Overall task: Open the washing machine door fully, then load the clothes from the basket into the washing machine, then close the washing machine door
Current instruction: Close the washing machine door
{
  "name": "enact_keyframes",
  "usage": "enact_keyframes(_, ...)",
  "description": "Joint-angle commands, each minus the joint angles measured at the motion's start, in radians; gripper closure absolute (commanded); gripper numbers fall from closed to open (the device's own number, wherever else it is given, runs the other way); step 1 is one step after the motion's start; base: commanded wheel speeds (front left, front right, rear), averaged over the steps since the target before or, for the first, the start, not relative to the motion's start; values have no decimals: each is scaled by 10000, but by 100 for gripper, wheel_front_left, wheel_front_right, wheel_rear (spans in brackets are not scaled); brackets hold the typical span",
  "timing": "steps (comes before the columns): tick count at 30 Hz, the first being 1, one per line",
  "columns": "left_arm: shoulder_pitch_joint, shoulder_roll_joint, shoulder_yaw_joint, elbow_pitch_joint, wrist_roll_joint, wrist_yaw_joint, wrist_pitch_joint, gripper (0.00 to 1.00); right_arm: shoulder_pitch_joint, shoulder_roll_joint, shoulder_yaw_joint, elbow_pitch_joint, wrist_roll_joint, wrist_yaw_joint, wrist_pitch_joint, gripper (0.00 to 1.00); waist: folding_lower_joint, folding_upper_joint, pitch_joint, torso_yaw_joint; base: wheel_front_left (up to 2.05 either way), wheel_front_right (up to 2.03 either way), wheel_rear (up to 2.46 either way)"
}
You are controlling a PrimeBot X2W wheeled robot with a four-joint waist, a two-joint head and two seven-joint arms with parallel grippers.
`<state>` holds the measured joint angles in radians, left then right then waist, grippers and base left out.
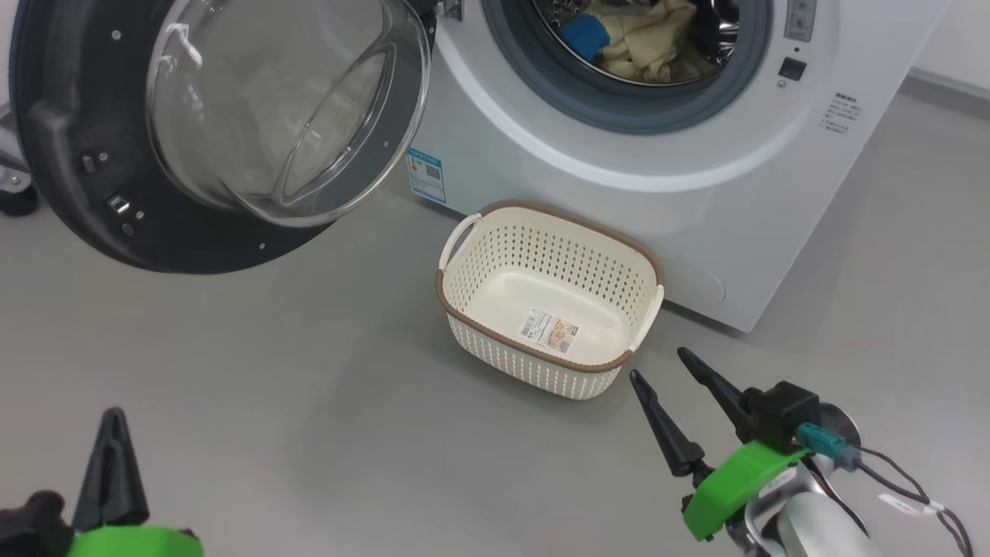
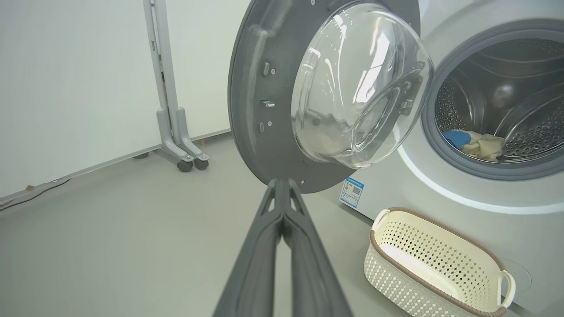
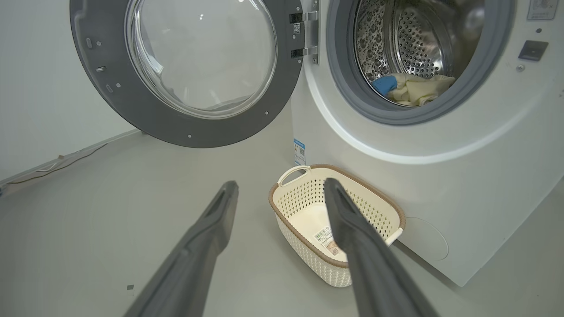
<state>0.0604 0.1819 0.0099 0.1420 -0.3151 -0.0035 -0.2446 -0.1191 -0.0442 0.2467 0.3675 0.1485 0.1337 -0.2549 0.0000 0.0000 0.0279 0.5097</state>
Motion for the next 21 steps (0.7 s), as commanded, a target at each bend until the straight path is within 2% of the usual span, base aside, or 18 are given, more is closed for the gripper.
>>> enact_keyframes(1, -765, 399, 712, -478, -212, -77, -138, 100, -645, -60, 90, -259, -341, -30, -68, 0, 0, 0, 383, -20, 0, 0, 0)
enact_keyframes(8, -1922, 1678, 2372, -811, -729, -368, -167, 100, -935, -60, -178, -933, -1061, -30, 454, 0, 0, 0, 1679, -391, 0, 0, 0)
enact_keyframes(14, -3386, 3015, 3853, 76, -1738, -831, -170, 100, -1099, -67, -330, -1402, -1584, -30, 739, 0, 0, 0, 2553, -900, 0, 0, 0)
enact_keyframes(16, -3660, 3191, 4024, 290, -1970, -891, -170, 100, -1109, -80, -341, -1442, -1675, -30, 766, 0, 0, 0, 2659, -977, 0, 0, 0)
enact_keyframes(21, -5310, 4020, 4947, 1850, -4294, -1196, 228, 100, -1191, -137, -358, -1600, -1913, -30, 817, 0, 0, 0, 3005, -1383, 0, 0, 0)
